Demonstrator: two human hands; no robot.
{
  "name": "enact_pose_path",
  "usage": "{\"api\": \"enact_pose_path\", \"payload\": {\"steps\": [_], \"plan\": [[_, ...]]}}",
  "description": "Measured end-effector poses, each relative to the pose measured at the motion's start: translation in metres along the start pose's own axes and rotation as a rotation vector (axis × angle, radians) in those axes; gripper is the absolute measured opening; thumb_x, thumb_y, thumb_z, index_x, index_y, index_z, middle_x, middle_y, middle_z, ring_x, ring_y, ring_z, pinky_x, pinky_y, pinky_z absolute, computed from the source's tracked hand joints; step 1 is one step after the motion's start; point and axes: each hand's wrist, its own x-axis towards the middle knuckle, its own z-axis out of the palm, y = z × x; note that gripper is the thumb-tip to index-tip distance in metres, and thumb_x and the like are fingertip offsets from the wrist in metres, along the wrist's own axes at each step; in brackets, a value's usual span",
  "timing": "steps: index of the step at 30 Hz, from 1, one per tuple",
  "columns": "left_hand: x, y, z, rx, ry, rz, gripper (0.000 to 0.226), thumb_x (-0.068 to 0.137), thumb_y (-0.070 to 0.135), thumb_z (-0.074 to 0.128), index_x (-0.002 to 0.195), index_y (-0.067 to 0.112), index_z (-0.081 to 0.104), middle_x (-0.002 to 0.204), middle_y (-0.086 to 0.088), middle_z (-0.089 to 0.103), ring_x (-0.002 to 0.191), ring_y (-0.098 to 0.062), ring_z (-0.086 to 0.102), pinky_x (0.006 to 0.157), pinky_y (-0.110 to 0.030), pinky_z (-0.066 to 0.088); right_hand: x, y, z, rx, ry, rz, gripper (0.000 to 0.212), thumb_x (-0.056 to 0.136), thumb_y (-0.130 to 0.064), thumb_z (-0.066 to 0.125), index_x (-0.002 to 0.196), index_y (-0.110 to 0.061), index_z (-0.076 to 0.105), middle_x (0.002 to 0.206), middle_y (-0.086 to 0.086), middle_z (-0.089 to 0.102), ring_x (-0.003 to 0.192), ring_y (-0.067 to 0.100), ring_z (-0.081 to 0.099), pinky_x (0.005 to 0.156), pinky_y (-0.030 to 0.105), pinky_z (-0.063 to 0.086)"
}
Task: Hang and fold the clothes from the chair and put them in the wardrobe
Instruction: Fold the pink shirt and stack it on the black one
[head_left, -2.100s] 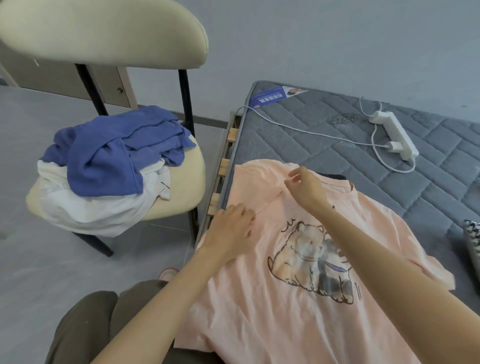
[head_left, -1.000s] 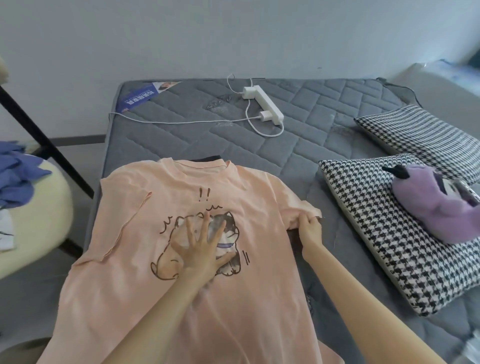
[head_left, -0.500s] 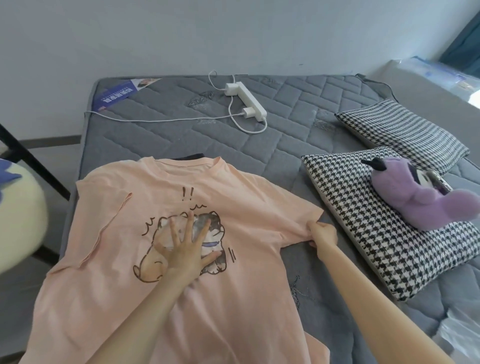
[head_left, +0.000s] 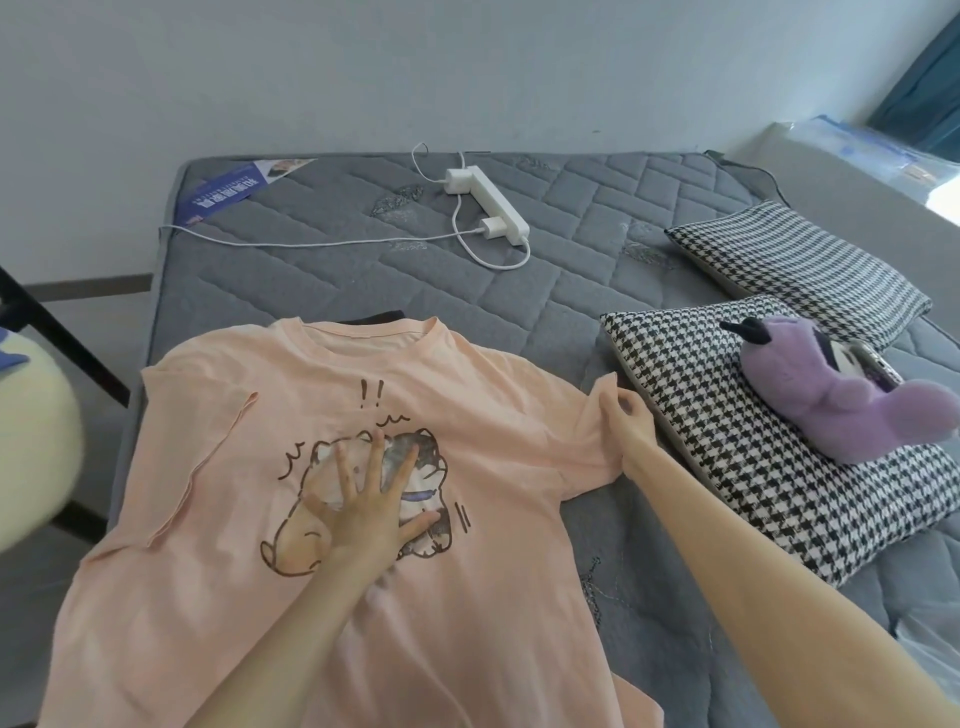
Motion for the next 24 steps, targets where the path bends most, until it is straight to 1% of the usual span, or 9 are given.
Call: {"api": "enact_pose_path", "payload": {"steps": [4,8,9,11,13,16,19,22,24], "plan": [[0.001,0.0,0.001,0.0,-0.011,-0.001,0.086,0.08,0.079,0.026,0.136,0.045,-0.029,0.15,0.006,-0.04,0.132,-0.039,-0.041,0.102,-0.078,0.011,0.001,0.004,0.004,-0.17,-0.12,-0.006,0.047,0.091,-0.03,0.063,0.128,-0.015,0.038,0.12,0.001,0.047,0.102,0.015,0.048,0.085,0.029,0.037],[0.0,0.0,0.0,-0.003,-0.009,0.002,0.086,0.079,0.08,0.026,0.132,0.045,-0.032,0.149,0.006,-0.041,0.132,-0.039,-0.041,0.101,-0.079,0.008,0.006,0.006,0.005,-0.196,0.041,0.086,0.058,0.09,-0.03,0.062,0.132,-0.003,0.034,0.126,0.01,0.045,0.112,0.025,0.048,0.093,0.036,0.039],[0.0,0.0,0.0,-0.004,-0.006,0.004,0.086,0.079,0.08,0.027,0.132,0.045,-0.032,0.149,0.006,-0.041,0.132,-0.039,-0.041,0.101,-0.079,0.008,0.009,0.004,0.003,-0.239,0.074,0.101,0.051,0.09,-0.034,0.06,0.126,-0.002,0.044,0.123,0.011,0.051,0.111,0.028,0.052,0.091,0.038,0.042],[0.0,0.0,0.0,-0.008,-0.008,0.008,0.087,0.078,0.08,0.026,0.131,0.045,-0.033,0.149,0.006,-0.041,0.132,-0.039,-0.041,0.101,-0.078,0.01,0.013,0.0,-0.005,-0.382,0.069,0.06,0.03,0.091,-0.036,0.054,0.086,-0.008,0.059,0.091,0.008,0.06,0.088,0.027,0.056,0.073,0.035,0.044],[0.0,0.0,0.0,-0.015,-0.013,0.01,0.087,0.078,0.08,0.026,0.134,0.045,-0.031,0.149,0.006,-0.04,0.132,-0.04,-0.041,0.102,-0.078,0.011,0.011,-0.006,-0.01,-0.466,0.082,-0.014,0.039,0.095,-0.034,0.047,0.063,-0.012,0.051,0.068,0.004,0.052,0.075,0.025,0.051,0.059,0.031,0.036],[0.0,0.0,0.0,-0.009,-0.018,0.008,0.089,0.079,0.079,0.028,0.142,0.045,-0.024,0.149,0.005,-0.041,0.133,-0.04,-0.04,0.102,-0.077,0.012,-0.002,-0.014,-0.013,-0.452,0.187,-0.17,0.036,0.101,-0.033,0.037,0.097,-0.006,0.06,0.092,0.011,0.061,0.092,0.03,0.058,0.074,0.035,0.04],[-0.002,0.002,-0.004,-0.004,-0.028,0.003,0.089,0.079,0.079,0.03,0.144,0.045,-0.021,0.15,0.005,-0.04,0.134,-0.04,-0.038,0.101,-0.079,0.009,-0.023,-0.024,-0.005,-0.4,0.2,-0.245,0.04,0.103,-0.037,0.03,0.119,-0.009,0.053,0.104,0.015,0.062,0.102,0.034,0.058,0.08,0.035,0.037],[-0.004,0.003,-0.007,-0.011,-0.029,-0.003,0.087,0.082,0.077,0.033,0.144,0.046,-0.019,0.15,0.005,-0.039,0.134,-0.04,-0.038,0.099,-0.078,0.006,-0.053,-0.041,0.019,-0.513,0.104,-0.371,0.042,0.101,-0.044,0.025,0.122,-0.018,0.05,0.11,0.013,0.061,0.1,0.033,0.058,0.087,0.042,0.043],[-0.005,0.004,-0.008,-0.011,-0.028,-0.009,0.086,0.083,0.076,0.033,0.145,0.047,-0.018,0.151,0.006,-0.038,0.135,-0.04,-0.037,0.099,-0.078,0.006,-0.071,-0.045,0.04,-0.609,-0.101,-0.496,0.034,0.1,-0.035,0.029,0.129,-0.023,0.042,0.113,0.008,0.059,0.093,0.031,0.061,0.08,0.04,0.048]]}}
